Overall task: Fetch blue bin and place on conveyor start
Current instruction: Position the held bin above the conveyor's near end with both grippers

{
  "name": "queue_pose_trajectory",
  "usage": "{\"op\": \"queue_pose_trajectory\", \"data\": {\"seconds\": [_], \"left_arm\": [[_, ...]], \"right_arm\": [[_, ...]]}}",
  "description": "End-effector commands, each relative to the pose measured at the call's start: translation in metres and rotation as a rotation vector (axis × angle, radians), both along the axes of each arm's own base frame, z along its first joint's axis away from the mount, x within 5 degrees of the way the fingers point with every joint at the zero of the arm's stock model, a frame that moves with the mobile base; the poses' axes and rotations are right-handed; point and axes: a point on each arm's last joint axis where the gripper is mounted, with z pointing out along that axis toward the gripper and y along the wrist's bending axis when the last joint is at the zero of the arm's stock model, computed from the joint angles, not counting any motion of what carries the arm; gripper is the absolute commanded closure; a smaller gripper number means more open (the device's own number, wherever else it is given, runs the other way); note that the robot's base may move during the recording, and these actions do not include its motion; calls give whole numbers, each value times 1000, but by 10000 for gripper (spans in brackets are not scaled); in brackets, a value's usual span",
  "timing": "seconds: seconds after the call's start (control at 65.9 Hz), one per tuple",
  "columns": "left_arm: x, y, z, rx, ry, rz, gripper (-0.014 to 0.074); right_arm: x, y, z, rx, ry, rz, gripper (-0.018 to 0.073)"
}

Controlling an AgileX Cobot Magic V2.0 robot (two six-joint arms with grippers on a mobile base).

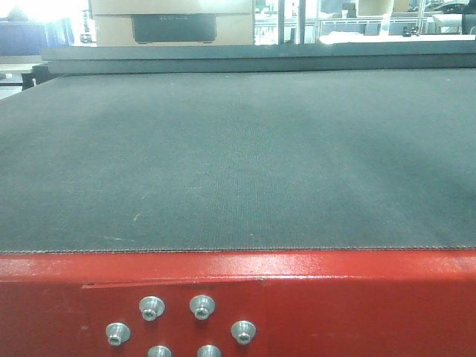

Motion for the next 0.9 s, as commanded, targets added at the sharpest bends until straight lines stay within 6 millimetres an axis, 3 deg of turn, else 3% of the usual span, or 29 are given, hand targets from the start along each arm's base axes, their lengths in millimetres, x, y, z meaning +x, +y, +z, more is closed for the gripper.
{"op": "queue_pose_trajectory", "data": {"seconds": [0.0,0.88], "left_arm": [[-9,2,17,-55,-79,-2,708],[-9,2,17,-55,-79,-2,708]], "right_arm": [[0,-6,7,-38,-69,-18,711],[0,-6,7,-38,-69,-18,711]]}}
